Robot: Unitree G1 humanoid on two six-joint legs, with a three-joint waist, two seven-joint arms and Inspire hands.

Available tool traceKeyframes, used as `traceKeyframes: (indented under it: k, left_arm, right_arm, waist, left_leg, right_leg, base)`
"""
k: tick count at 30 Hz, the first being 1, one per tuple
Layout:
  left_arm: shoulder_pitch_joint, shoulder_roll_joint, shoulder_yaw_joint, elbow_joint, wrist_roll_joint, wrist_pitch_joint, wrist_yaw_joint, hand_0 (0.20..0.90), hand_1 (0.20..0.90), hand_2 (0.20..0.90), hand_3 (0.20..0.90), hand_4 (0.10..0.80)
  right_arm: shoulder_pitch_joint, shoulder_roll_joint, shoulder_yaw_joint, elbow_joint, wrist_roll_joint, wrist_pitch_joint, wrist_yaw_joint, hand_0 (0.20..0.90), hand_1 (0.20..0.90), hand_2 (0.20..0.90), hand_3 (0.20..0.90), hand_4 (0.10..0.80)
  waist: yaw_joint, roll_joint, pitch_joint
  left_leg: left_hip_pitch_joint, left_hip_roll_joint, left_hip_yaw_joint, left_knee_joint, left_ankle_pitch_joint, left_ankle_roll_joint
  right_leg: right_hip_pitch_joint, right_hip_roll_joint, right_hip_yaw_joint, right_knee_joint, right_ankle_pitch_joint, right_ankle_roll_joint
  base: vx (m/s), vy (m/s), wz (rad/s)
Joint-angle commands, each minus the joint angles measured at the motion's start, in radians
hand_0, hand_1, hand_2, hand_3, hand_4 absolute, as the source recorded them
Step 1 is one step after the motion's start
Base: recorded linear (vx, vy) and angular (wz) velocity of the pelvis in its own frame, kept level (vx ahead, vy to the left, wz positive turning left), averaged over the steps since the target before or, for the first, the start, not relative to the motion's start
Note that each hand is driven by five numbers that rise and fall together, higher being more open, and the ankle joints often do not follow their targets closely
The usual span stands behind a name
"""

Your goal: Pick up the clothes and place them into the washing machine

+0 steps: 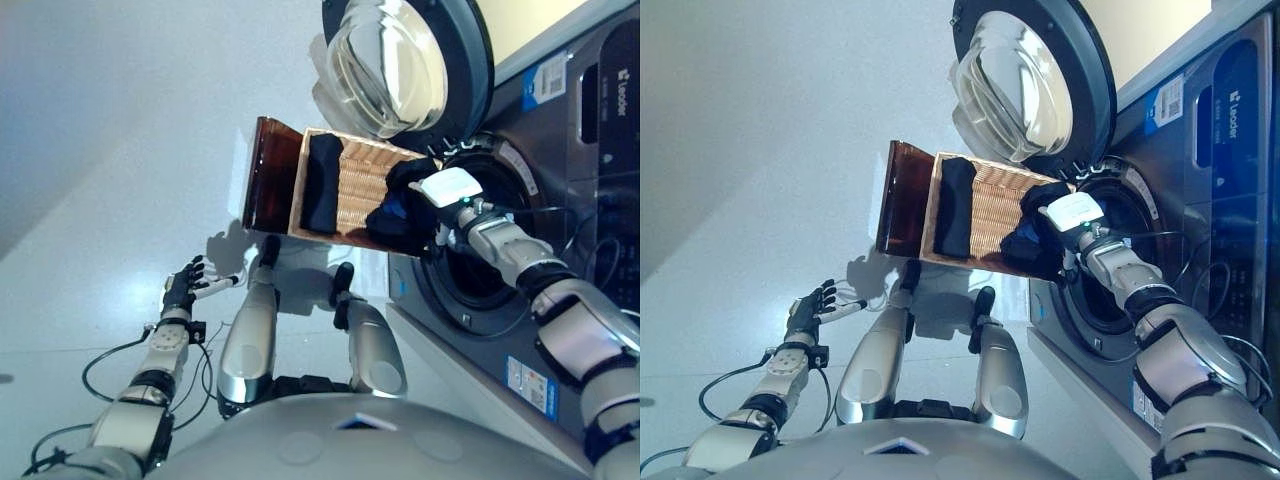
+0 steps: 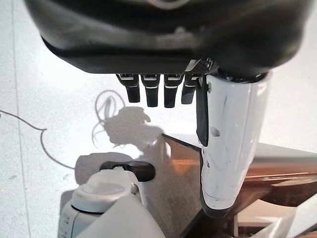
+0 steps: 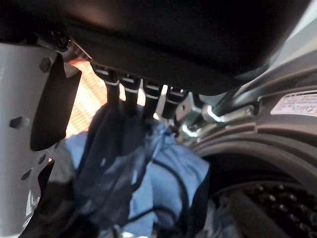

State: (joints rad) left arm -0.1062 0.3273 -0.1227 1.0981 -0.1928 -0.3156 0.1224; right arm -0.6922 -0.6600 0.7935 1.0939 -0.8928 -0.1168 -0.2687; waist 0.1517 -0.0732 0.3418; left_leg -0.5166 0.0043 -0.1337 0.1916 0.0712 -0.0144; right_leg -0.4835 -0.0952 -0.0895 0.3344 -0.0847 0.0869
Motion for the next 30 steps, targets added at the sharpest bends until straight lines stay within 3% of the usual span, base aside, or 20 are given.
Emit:
traceKeyframes:
  k: [1, 12, 13, 16, 21, 30]
  left_arm:
    - [0.008, 0.016, 0.014, -0.030, -0.036, -0.045, 0.039, 0.900, 0.900, 0.900, 0.900, 0.800]
    - [-0.026, 0.007, 0.012, -0.096, -0.081, -0.048, 0.077, 0.900, 0.900, 0.900, 0.900, 0.800]
    - [-0.024, 0.006, 0.014, -0.100, -0.081, -0.047, 0.079, 0.900, 0.900, 0.900, 0.900, 0.800]
    - [-0.028, 0.009, 0.018, -0.102, -0.082, -0.048, 0.082, 0.900, 0.900, 0.900, 0.900, 0.800]
    - [-0.038, 0.011, 0.037, -0.106, -0.094, -0.051, 0.096, 0.900, 0.900, 0.900, 0.900, 0.800]
    - [0.004, 0.000, -0.005, -0.163, -0.070, -0.065, 0.106, 0.900, 0.900, 0.900, 0.900, 0.800]
  right_arm:
    - [-0.084, -0.034, 0.006, 0.046, 0.052, 0.070, -0.071, 0.900, 0.900, 0.900, 0.900, 0.800]
    - [-0.193, -0.025, 0.018, 0.185, 0.111, 0.123, -0.105, 0.900, 0.900, 0.900, 0.900, 0.800]
    - [-0.189, -0.023, 0.019, 0.193, 0.109, 0.126, -0.107, 0.900, 0.900, 0.900, 0.900, 0.800]
    - [-0.194, -0.023, 0.028, 0.204, 0.091, 0.134, -0.109, 0.900, 0.900, 0.900, 0.900, 0.800]
    - [-0.201, -0.034, 0.044, 0.244, 0.022, 0.183, -0.144, 0.900, 0.900, 0.900, 0.900, 0.800]
    - [-0.223, -0.031, 0.100, 0.309, -0.176, 0.309, -0.191, 0.900, 0.900, 0.900, 0.900, 0.800]
  waist:
    - [0.002, 0.022, -0.031]
    - [0.003, 0.064, 0.015]
    - [0.002, 0.064, 0.013]
    - [0.002, 0.067, 0.016]
    - [0.000, 0.081, 0.003]
    - [0.008, 0.106, -0.020]
  left_leg:
    - [-0.089, -0.009, -0.003, 0.094, -0.039, -0.054]
    - [-0.264, -0.015, -0.003, 0.260, -0.080, -0.059]
    - [-0.271, -0.016, -0.006, 0.291, -0.124, -0.061]
    - [-0.323, -0.016, -0.011, 0.362, -0.148, -0.059]
    - [-0.409, -0.018, -0.016, 0.457, -0.183, -0.057]
    - [-0.453, -0.021, -0.013, 0.458, -0.179, -0.056]
  right_leg:
    - [-0.072, 0.034, -0.017, -0.028, 0.068, -0.063]
    - [-0.248, 0.034, -0.020, 0.153, 0.022, -0.088]
    - [-0.257, 0.037, -0.012, 0.181, -0.014, -0.083]
    - [-0.303, 0.037, -0.013, 0.242, -0.035, -0.089]
    - [-0.388, 0.037, -0.013, 0.341, -0.067, -0.102]
    - [-0.443, 0.035, -0.012, 0.362, -0.074, -0.104]
  base:
    - [-0.073, -0.024, 0.13]
    - [-0.041, -0.001, 0.06]
    - [0.060, -0.010, 0.07]
    - [-0.011, -0.006, 0.02]
    - [-0.056, 0.004, 0.01]
    - [-0.021, 0.000, 0.00]
